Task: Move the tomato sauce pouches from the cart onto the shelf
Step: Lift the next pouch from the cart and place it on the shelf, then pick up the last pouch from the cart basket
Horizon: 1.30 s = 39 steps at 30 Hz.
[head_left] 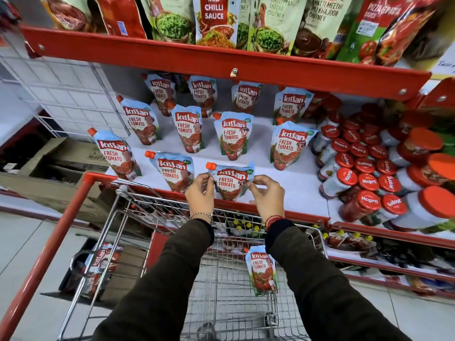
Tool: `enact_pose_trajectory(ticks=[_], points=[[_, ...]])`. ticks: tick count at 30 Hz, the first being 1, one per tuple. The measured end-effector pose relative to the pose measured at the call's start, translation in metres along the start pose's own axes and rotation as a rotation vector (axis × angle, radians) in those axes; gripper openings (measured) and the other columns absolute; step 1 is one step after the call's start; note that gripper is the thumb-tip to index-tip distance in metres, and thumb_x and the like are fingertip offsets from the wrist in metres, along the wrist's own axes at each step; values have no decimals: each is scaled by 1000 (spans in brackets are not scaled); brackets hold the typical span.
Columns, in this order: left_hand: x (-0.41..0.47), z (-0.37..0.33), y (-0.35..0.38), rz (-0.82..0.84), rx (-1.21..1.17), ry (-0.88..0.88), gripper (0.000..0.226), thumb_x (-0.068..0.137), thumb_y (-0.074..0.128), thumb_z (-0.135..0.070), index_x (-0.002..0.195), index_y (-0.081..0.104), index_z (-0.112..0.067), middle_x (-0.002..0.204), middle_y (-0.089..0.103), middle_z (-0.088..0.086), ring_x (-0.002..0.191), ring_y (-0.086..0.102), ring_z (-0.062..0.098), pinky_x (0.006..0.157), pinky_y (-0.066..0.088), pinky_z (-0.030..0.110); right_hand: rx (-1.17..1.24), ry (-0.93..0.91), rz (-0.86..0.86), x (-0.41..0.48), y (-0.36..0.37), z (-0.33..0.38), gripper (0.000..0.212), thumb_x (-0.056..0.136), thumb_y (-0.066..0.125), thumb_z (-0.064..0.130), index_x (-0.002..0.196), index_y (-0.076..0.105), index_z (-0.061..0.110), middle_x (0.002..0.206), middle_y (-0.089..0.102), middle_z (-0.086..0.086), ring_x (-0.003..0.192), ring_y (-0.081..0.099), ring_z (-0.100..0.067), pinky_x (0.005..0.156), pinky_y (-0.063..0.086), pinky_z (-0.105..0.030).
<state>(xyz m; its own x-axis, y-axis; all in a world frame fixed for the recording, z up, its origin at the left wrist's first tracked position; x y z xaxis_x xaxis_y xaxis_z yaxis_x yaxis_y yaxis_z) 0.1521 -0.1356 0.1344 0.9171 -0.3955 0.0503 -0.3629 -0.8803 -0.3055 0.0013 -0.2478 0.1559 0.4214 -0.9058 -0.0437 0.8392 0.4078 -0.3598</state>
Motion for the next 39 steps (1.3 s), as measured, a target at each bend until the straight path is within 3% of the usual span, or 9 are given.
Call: enact_pose_trajectory(ticks=[5, 9, 12, 16, 20, 28, 33, 35, 39], points=[[-10, -4, 0, 24, -78, -28, 25, 94, 58, -9, 118, 62, -3, 109, 70, 12, 99, 66, 20, 89, 55, 31, 16, 1, 62, -4, -2, -6, 20, 90, 69, 23, 109, 66, 17, 101, 70, 7, 85, 72, -18, 80, 62, -40], [-33, 4, 0, -4, -115, -5, 31, 94, 58, -12, 125, 55, -8, 114, 65, 3, 94, 63, 11, 85, 53, 26, -27, -9, 62, -15, -13, -24, 20, 91, 67, 25, 110, 67, 20, 101, 70, 8, 75, 64, 1, 68, 49, -5], [-60, 21, 8, 19, -131, -28, 26, 95, 58, -18, 120, 57, -14, 109, 67, 3, 91, 65, 16, 83, 54, 28, -25, -2, 68, -29, -22, -45, 14, 92, 66, 26, 105, 69, 22, 94, 70, 11, 73, 64, 9, 63, 45, 0], [-103, 53, 29, 121, -58, -41, 20, 95, 59, -19, 114, 62, -14, 103, 68, -8, 95, 67, 12, 83, 54, 23, -74, 28, 95, -52, -34, -88, 8, 92, 66, 22, 98, 71, 23, 93, 71, 9, 81, 65, 2, 68, 49, -3], [-142, 91, 53, 207, -1, -131, 20, 95, 59, -14, 113, 65, -7, 102, 70, 6, 92, 65, 15, 85, 54, 27, -137, 110, 138, -70, -45, -142, 9, 92, 66, 15, 98, 72, 15, 97, 74, 2, 91, 70, -14, 87, 55, -22], [-190, 184, 92, 340, 191, -370, 31, 96, 56, -10, 126, 58, -2, 117, 67, 19, 94, 62, 24, 63, 44, -1, -306, 405, 269, -90, -58, -259, 24, 91, 67, 22, 105, 72, 3, 108, 75, -12, 100, 70, -26, 91, 53, -30], [-197, 244, 125, 501, 362, -495, 34, 96, 53, -8, 130, 58, -2, 128, 65, 20, 116, 62, 36, 95, 49, 36, -401, 510, 287, -84, -48, -319, 19, 92, 64, 12, 106, 74, 3, 111, 75, -14, 106, 69, -28, 85, 44, -19], [-195, 266, 138, 546, 451, -513, 35, 96, 52, -9, 130, 58, -1, 129, 65, 20, 117, 62, 35, 96, 48, 36, -449, 531, 277, -79, -41, -341, 19, 92, 60, 7, 103, 74, 1, 111, 75, -16, 106, 68, -30, 77, 39, -16], [-192, 302, 153, 604, 523, -658, 34, 97, 52, -16, 128, 59, -6, 130, 64, 16, 120, 61, 31, 99, 48, 33, -507, 560, 330, -71, -29, -373, 23, 95, 55, 11, 106, 74, 2, 118, 72, -17, 113, 65, -33, 94, 44, -30]])
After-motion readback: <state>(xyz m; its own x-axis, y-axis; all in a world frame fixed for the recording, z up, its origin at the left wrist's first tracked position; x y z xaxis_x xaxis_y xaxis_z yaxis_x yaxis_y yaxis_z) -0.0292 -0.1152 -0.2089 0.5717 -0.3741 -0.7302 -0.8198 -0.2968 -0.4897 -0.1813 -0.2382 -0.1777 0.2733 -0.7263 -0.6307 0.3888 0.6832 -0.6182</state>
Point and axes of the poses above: each hand's wrist, its own x-axis towards the middle knuckle, its own y-axis out of the palm, z = x × y, the point moved 3 cm from there along x, towards the middle knuckle
